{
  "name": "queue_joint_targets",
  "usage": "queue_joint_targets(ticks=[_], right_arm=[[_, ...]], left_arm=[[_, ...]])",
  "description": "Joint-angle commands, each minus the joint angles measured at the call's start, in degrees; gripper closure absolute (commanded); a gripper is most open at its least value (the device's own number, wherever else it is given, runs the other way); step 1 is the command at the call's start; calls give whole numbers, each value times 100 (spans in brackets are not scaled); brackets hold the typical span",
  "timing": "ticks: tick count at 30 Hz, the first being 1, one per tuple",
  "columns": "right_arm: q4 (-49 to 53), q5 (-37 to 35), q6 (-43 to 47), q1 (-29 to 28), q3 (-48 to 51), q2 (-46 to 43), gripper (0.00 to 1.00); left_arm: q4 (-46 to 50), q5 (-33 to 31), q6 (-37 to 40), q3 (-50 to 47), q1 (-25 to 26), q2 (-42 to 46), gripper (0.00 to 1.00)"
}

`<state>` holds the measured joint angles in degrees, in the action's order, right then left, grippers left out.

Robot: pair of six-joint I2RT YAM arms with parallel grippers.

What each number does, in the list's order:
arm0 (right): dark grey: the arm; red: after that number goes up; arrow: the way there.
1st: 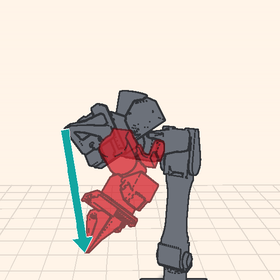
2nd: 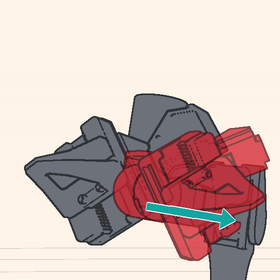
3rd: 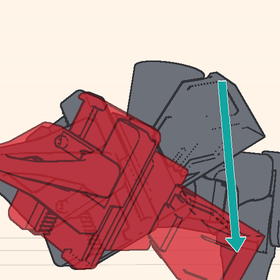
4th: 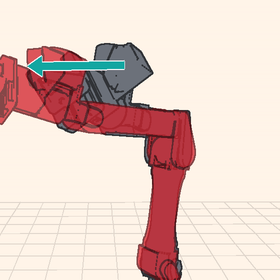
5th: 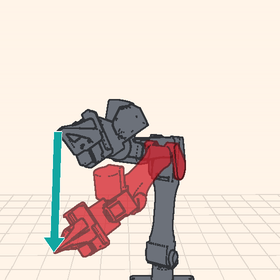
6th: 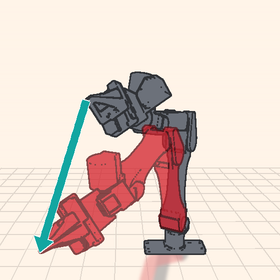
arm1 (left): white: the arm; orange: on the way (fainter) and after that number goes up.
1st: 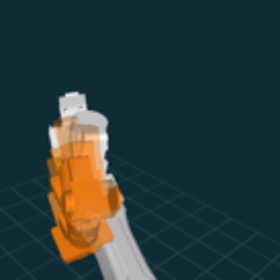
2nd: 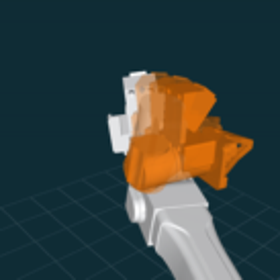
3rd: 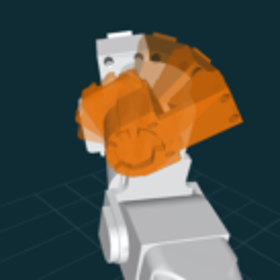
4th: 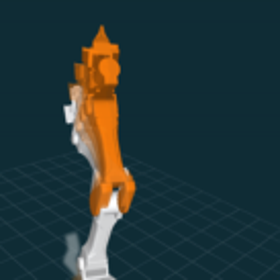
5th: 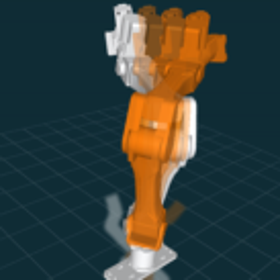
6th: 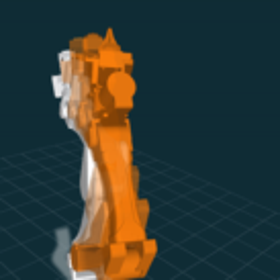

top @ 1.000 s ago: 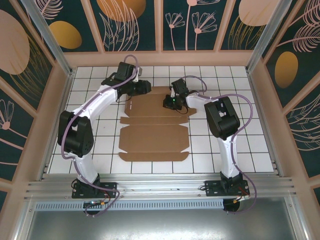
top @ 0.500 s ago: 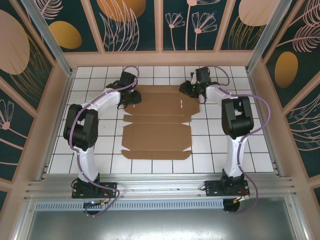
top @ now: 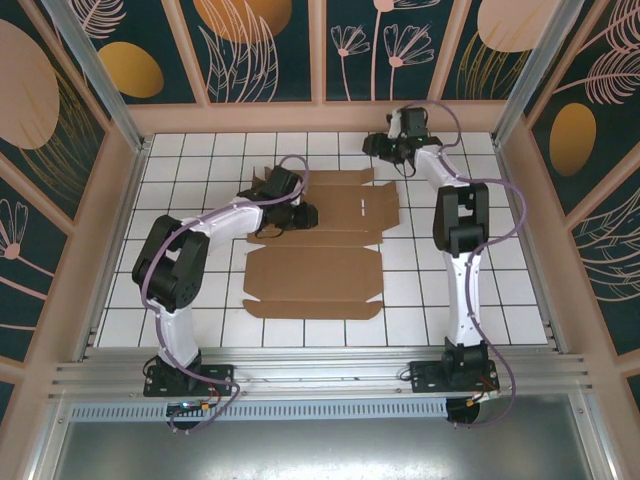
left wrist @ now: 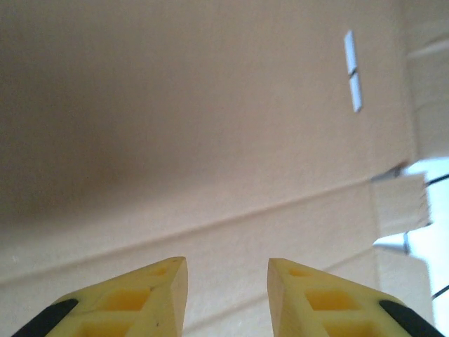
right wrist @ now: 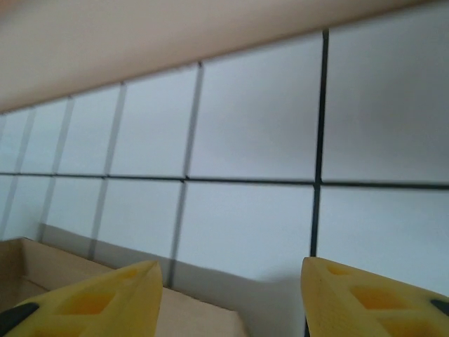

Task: Fold the paper box

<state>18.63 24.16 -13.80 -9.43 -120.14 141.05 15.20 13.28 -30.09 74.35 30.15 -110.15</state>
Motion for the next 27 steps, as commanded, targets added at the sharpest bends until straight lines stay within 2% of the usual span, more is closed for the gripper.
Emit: queue_joint_targets(ticks=[1, 6, 11, 14, 18, 22, 27], right_arm=[[544, 520, 219, -7, -343, 266, 46], [604, 774, 222, -8, -212, 351, 55], [30, 631, 63, 94, 866, -154, 75], [-193, 649, 5, 184, 1376, -396, 83], [-346, 454, 32, 213, 2111, -803, 85], [-886, 75, -438, 231, 3338, -1597, 87], [-1559, 63, -931, -31, 4987, -2650, 86]], left_arm=[[235, -114, 113, -67, -120, -221, 66], [716, -442, 433, 362, -124, -572, 67], [989, -609, 592, 854, -222, -960, 69], [1019, -617, 609, 1051, -297, -1123, 70], [1088, -725, 626, 1365, -408, -1312, 71], [1081, -807, 592, 1746, -594, -1606, 71], [1393, -762, 774, 2835, -633, -2417, 71]])
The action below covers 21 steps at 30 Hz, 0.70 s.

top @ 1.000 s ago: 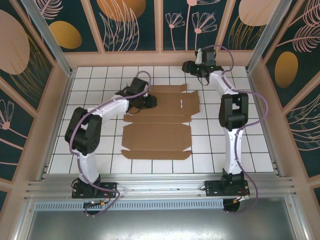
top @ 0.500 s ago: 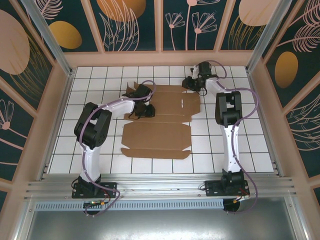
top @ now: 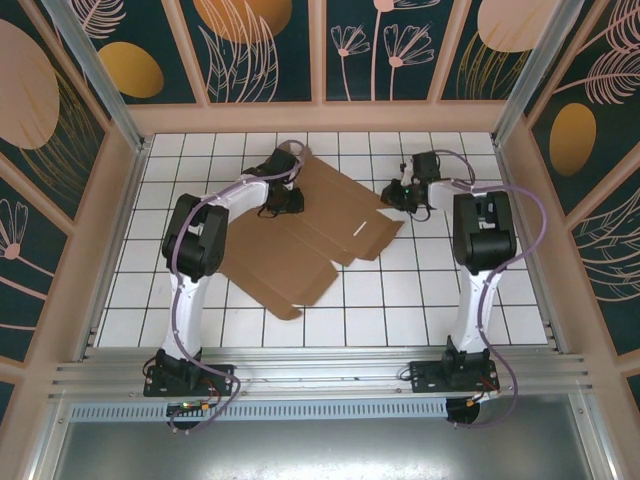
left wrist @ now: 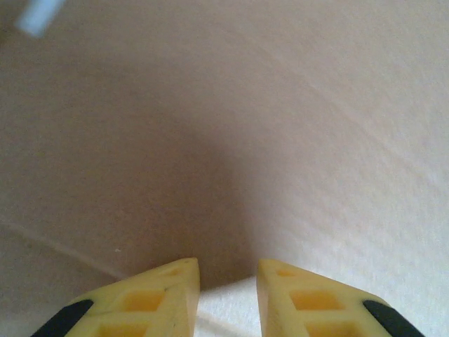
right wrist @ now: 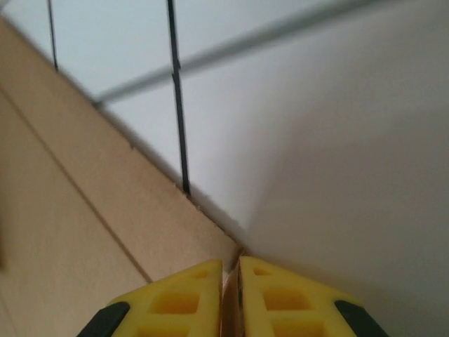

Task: Fold the paper box

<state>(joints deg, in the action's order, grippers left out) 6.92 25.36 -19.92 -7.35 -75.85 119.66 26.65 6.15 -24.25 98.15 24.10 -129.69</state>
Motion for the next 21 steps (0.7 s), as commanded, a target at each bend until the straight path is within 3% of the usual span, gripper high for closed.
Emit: queue_joint_targets(ticks=[1, 6, 10, 15, 21], right_arm=[[-395, -100, -319, -354, 783, -665, 86], [-412, -753, -481, -472, 1470, -1568, 78], [-602, -700, -447, -252, 1302, -1961, 56], [399, 422, 254, -117, -344, -690, 48], [1295, 1188, 866, -18, -1952, 606, 46]], left_arm=[[269, 41, 209, 621, -32, -586, 71], [38, 169, 232, 491, -30, -326, 73], [-477, 125, 54, -267, -37, 593, 76], [-1043, 181, -356, -1493, -234, 1547, 80], [-1556, 808, -665, -2540, -390, 1600, 81]])
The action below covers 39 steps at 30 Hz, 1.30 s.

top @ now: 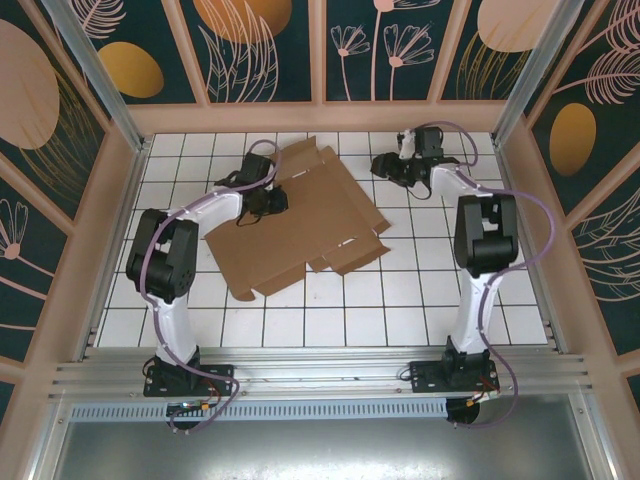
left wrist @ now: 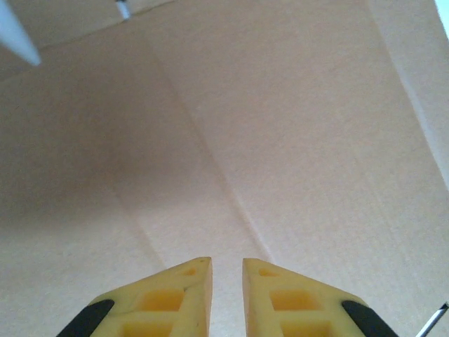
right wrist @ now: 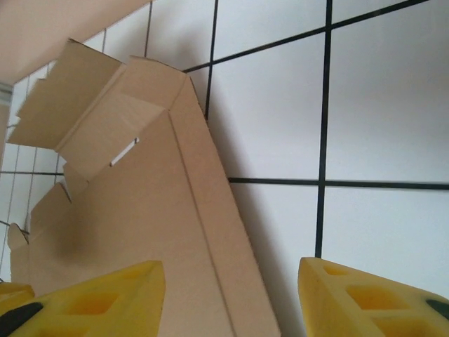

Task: Fold the paper box

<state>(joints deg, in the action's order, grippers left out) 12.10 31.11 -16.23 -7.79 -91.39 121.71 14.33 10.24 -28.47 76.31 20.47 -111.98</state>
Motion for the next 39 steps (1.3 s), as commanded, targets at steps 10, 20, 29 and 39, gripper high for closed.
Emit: queue_joint_targets(ticks=[10, 20, 29, 39], right_arm=[[1441, 931, 1009, -224, -1457, 1436, 48], [1669, -758, 1401, -758, -1464, 1272, 77], [1041, -3617, 2012, -1785, -766, 638, 98], [965, -4220, 2343, -2488, -540, 868, 96]], left_arm=[[-409, 567, -268, -431, -33, -523, 83], [-418, 568, -265, -418, -34, -578, 83], [-457, 619, -313, -417, -34, -596, 83], [-510, 680, -387, -439, -33, -608, 83]])
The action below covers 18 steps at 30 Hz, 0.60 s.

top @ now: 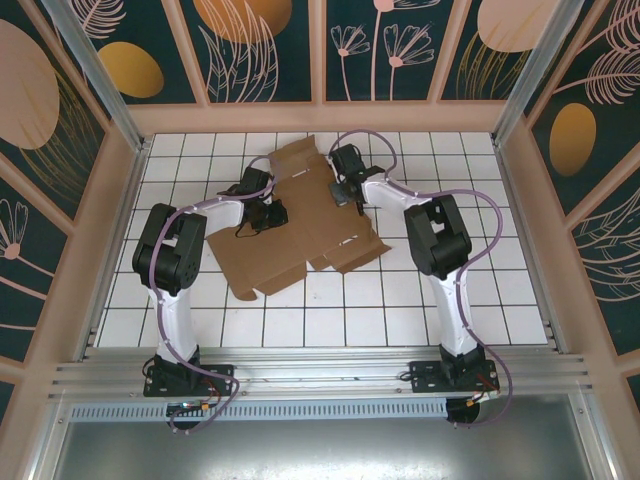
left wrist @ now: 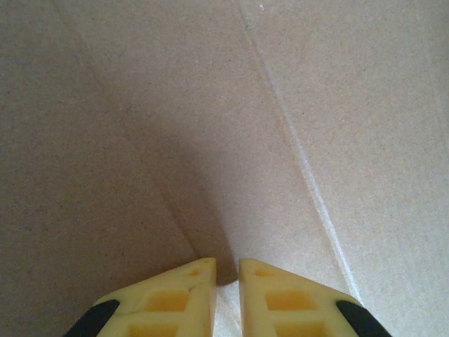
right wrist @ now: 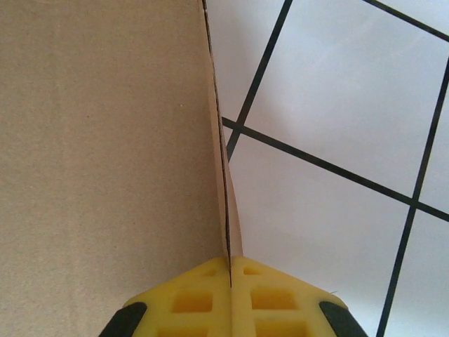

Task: Fold the paper box

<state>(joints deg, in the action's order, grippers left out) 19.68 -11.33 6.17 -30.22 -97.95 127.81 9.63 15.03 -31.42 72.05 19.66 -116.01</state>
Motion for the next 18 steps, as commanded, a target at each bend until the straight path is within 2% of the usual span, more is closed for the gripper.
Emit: queue_joint_targets(ticks=[1, 4, 6, 8, 13, 15, 18], right_arm=[[203, -36, 110, -246, 107, 296, 96], [133, -74, 66, -160, 162, 197, 95], [132, 237, -74, 44, 154, 60, 94], [57, 969, -277, 385, 229, -86, 93], [-296, 3504, -701, 1286, 579, -190, 83], [-344, 3957, -714, 1449, 642, -141, 79], [-283, 4217, -655, 1542, 604, 18, 77]], left_arm=[[-41, 202, -85, -11, 48, -198, 83], [-23, 163, -75, -37, 47, -142, 83], [-25, 150, -70, -36, 47, -129, 83], [-23, 158, -81, -40, 47, -132, 83], [-31, 214, -92, -58, 49, -99, 83], [-31, 245, -82, -56, 48, -100, 83], [-47, 357, -75, -51, 47, -128, 84]])
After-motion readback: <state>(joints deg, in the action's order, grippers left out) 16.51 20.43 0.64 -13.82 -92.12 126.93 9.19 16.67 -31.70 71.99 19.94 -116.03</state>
